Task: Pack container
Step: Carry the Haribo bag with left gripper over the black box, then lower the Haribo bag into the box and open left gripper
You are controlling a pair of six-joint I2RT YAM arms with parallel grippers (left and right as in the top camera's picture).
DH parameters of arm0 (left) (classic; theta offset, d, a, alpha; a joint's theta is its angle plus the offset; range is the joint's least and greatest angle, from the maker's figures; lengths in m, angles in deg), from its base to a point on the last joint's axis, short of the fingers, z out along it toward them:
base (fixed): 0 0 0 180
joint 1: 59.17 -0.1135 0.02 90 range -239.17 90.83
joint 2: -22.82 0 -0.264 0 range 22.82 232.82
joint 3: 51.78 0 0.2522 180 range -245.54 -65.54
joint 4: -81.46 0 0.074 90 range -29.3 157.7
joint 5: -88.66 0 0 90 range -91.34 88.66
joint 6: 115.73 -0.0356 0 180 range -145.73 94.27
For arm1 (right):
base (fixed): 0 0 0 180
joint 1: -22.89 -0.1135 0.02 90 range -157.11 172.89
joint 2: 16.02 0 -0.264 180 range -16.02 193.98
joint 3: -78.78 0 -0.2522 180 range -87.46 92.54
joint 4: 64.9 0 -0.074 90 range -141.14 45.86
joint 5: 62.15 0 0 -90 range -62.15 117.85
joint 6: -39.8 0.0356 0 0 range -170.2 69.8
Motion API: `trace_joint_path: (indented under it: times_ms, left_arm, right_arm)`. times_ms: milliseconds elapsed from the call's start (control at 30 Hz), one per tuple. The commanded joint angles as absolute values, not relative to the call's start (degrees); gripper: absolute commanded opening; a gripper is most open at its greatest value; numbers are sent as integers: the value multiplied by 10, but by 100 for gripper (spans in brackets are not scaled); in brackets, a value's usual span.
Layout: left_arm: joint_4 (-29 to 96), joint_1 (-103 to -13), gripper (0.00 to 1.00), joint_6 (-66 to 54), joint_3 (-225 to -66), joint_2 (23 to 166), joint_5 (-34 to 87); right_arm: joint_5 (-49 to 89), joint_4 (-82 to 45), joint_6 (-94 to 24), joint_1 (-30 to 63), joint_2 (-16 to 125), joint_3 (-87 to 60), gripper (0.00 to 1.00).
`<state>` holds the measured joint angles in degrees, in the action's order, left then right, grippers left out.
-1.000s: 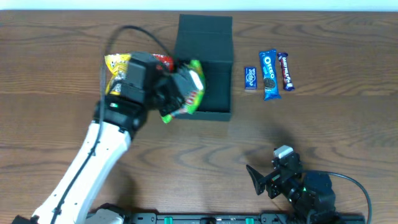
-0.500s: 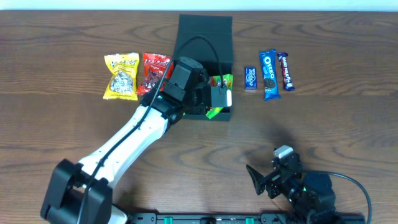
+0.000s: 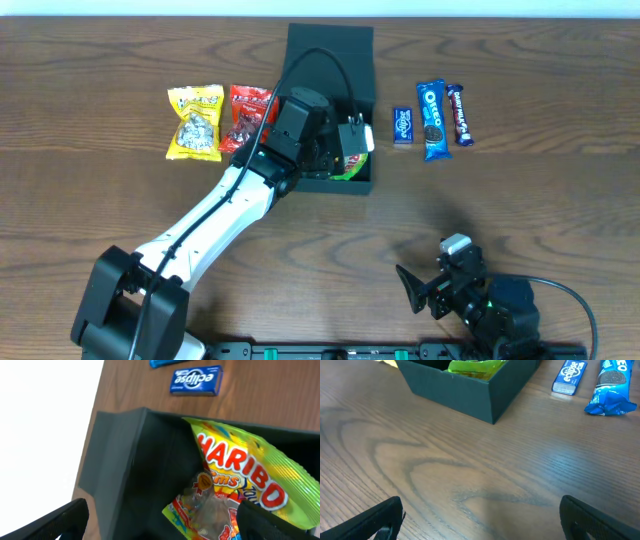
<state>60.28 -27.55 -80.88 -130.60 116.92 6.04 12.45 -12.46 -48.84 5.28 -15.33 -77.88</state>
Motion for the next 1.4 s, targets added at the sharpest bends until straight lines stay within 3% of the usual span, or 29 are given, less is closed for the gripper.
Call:
trace_joint_path:
  times_ms: [0, 300, 333, 467, 867, 1367]
  left_arm:
    - [603, -276, 95, -725, -1324, 1157, 40]
    - [600, -278, 95, -608, -1324, 1180, 92]
    - [600, -278, 99, -599, -1324, 1183, 96]
    - [579, -278, 6, -596, -1324, 1192, 141]
    - [563, -276, 6, -399, -1324, 1197, 208]
    - [512, -276, 6, -290, -1324, 1312, 257]
  right_arm:
    - [127, -126, -498, 48, -157, -781, 99]
    - [127, -126, -498, 48, -157, -781, 99]
    - [127, -126, -499, 48, -157, -781, 99]
    - [127, -126, -499, 48, -157, -781, 99]
    - [127, -126, -499, 48, -157, -781, 99]
    - [127, -126, -499, 48, -157, -781, 99]
